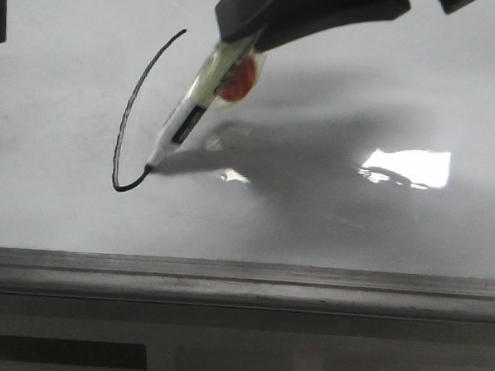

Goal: Write number 6 on whiteboard

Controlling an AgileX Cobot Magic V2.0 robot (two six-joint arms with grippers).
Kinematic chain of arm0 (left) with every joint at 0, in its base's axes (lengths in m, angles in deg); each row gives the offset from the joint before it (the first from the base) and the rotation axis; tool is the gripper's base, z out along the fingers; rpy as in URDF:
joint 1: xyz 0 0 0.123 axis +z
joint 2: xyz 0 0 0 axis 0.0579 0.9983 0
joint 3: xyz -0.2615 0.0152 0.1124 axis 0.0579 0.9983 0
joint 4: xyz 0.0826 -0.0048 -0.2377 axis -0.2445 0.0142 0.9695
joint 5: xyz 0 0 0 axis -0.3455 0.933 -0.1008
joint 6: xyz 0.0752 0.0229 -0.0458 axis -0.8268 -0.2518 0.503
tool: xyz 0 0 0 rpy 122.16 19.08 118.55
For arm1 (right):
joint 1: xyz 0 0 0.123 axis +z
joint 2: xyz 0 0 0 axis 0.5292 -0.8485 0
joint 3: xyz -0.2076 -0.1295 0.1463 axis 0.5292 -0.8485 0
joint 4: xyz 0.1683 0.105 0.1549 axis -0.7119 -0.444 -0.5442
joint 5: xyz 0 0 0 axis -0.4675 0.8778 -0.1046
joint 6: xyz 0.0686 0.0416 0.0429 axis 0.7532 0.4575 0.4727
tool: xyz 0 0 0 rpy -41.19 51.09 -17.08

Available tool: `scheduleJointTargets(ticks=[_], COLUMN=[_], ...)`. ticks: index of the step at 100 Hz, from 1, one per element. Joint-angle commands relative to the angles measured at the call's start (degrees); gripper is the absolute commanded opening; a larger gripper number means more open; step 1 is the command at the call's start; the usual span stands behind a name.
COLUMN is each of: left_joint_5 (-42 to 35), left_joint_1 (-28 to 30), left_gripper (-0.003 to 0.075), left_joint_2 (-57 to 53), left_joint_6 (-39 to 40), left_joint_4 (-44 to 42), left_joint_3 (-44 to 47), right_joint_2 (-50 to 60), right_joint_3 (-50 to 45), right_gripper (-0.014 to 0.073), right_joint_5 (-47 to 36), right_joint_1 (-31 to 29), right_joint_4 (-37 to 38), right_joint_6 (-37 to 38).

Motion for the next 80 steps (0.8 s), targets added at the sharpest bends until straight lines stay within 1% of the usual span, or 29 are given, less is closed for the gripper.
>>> scheduleJointTargets(ticks=[1, 13, 25, 32, 41, 58, 70, 80], left_joint_5=[-4.05, -4.05, -4.05, -4.05, -4.05, -4.58, -8.39, -12.31], left_joint_1=[0.14, 0.14, 0.14, 0.14, 0.14, -2.4, -4.73, -4.74], left_gripper=[0.0405, 0.0405, 0.0405, 0.0405, 0.0405, 0.0405, 0.0395, 0.0376], left_joint_2=[-0.15, -0.15, -0.15, -0.15, 0.46, 4.02, 8.45, 12.38], left_joint_6=[0.15, 0.15, 0.15, 0.15, 0.15, 0.15, 0.15, 0.15], left_joint_4=[0.92, 0.92, 0.92, -0.39, -4.14, -4.26, -4.01, -3.65], left_joint_3=[-1.77, -1.77, -1.77, -1.77, -1.77, -1.77, -1.77, -1.77], right_joint_2=[0.58, -2.67, -3.42, -2.05, -0.01, 1.12, 0.64, 0.53], right_joint_3=[4.05, 7.36, 7.97, 7.97, 7.97, 7.97, 7.97, 7.97], right_gripper=[-0.0062, -0.0063, -0.0063, -0.0063, -0.0062, -0.0062, -0.0062, -0.0062], right_joint_5=[-3.85, -2.17, -1.88, -2.09, -2.33, -1.58, -0.57, -0.3], right_joint_1=[-1.69, -0.43, 0.08, 0.97, 3.21, 5.15, 7.34, 9.4], right_joint_4=[3.35, 3.35, 3.35, 3.35, 3.35, 3.24, 2.87, 2.73], right_joint_6=[-1.01, -2.01, -2.01, -2.02, -2.69, -2.69, -2.69, -2.69])
